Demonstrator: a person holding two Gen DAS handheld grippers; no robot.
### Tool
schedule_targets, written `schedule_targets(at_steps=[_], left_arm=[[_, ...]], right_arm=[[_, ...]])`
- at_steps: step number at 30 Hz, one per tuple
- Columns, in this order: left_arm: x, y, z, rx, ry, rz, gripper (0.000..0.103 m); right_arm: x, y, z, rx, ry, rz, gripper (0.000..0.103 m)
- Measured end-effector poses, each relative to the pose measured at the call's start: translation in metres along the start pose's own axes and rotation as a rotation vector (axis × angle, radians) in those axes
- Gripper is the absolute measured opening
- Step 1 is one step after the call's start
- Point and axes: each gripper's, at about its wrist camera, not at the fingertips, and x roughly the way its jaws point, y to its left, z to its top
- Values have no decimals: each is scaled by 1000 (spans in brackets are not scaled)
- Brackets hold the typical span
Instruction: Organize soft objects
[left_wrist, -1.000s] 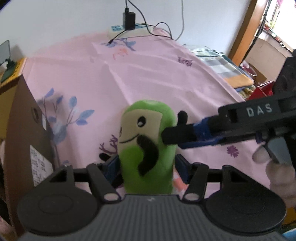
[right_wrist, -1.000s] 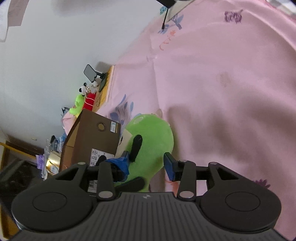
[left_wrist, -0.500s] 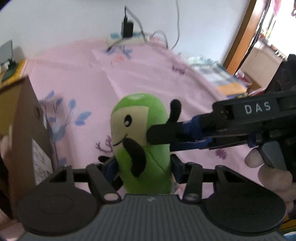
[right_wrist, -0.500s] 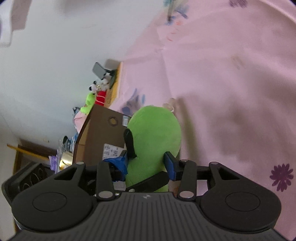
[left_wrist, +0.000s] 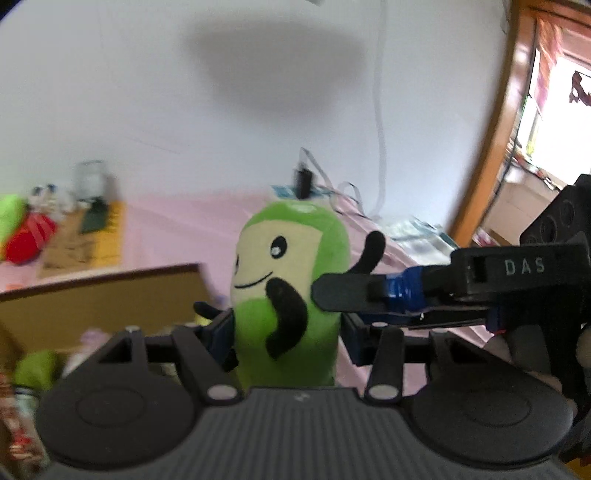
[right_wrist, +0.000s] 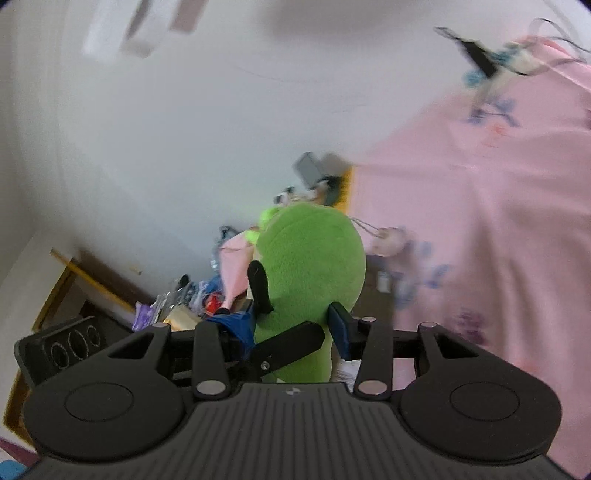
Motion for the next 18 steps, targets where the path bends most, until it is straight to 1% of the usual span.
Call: schedule_targets(at_steps=[4,6,9,14,18], left_arm=[[-27,44,-9,-59,-20,69,47],[-36,69,-16,-103,-10,102,47],[-47,106,-28,-163,12,153,47],[-51,159,-45,-239,73,206,47],[-46,192,-61,-304,137,217,47]], right_arm=[[49,31,-3,-58,46,41,28],[76,43,-9,-81,77,49,28],[120,57,-20,-80,139,57,28],[176,76,-40,-107,216,47,28],[208,80,-54,-122,262,6,28]])
